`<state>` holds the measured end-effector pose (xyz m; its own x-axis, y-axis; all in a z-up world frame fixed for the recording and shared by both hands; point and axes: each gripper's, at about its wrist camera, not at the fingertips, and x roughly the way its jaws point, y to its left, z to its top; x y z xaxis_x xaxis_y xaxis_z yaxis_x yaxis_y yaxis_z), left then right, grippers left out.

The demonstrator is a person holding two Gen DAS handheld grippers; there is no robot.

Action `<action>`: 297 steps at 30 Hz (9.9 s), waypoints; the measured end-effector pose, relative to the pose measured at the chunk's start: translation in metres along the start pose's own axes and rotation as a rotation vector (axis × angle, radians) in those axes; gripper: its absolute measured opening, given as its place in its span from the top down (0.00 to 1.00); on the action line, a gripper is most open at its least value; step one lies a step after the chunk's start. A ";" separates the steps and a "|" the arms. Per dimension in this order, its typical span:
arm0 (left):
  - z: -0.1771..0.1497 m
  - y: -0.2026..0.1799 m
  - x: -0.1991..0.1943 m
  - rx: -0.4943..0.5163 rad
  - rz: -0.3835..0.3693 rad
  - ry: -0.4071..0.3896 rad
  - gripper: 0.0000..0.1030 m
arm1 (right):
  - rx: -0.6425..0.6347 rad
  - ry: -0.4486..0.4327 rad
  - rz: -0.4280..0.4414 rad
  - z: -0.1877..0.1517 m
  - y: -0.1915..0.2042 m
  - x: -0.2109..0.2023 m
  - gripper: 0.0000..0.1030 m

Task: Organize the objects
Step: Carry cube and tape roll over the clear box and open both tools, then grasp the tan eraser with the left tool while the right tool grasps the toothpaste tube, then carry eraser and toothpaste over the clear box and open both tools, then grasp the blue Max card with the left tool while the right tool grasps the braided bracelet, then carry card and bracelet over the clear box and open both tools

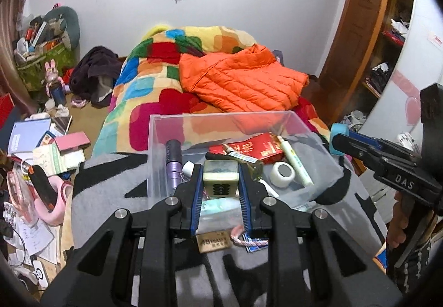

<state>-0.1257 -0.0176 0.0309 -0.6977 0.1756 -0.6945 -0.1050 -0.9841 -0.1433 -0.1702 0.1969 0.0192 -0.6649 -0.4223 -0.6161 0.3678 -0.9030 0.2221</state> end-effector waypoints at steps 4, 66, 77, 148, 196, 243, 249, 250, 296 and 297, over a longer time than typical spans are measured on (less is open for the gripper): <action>-0.001 0.009 0.016 -0.025 0.009 0.034 0.77 | -0.002 0.040 0.002 -0.003 0.000 0.018 0.65; -0.082 -0.001 0.059 0.050 0.082 0.265 0.52 | -0.209 0.307 0.086 -0.105 0.009 0.035 0.72; -0.091 -0.002 0.045 0.063 0.056 0.269 0.62 | -0.250 0.320 0.064 -0.088 0.021 0.065 0.69; -0.011 0.010 0.060 -0.010 0.047 0.117 0.61 | -0.059 0.133 -0.002 -0.016 0.004 0.069 0.86; -0.096 -0.036 0.043 0.070 -0.037 0.274 0.30 | -0.077 0.234 0.036 -0.087 0.028 0.052 0.93; -0.072 -0.035 -0.009 0.049 -0.024 0.095 0.74 | 0.003 0.243 -0.157 -0.108 -0.028 0.022 0.65; -0.059 -0.026 -0.025 0.034 -0.009 0.038 0.74 | 0.017 0.245 -0.119 -0.107 -0.029 0.021 0.91; -0.057 -0.024 -0.027 0.032 -0.008 0.030 0.74 | 0.019 0.233 -0.102 -0.106 -0.027 0.017 0.91; -0.008 0.002 0.042 0.005 -0.001 0.089 0.57 | -0.184 0.179 0.008 -0.007 0.042 0.069 0.64; -0.008 0.001 0.037 0.006 -0.002 0.081 0.54 | -0.183 0.176 0.010 -0.006 0.043 0.066 0.64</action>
<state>-0.1462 -0.0121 -0.0009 -0.6379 0.1788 -0.7491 -0.1110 -0.9839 -0.1403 -0.1946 0.1307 -0.0170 -0.5431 -0.3965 -0.7401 0.4961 -0.8627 0.0982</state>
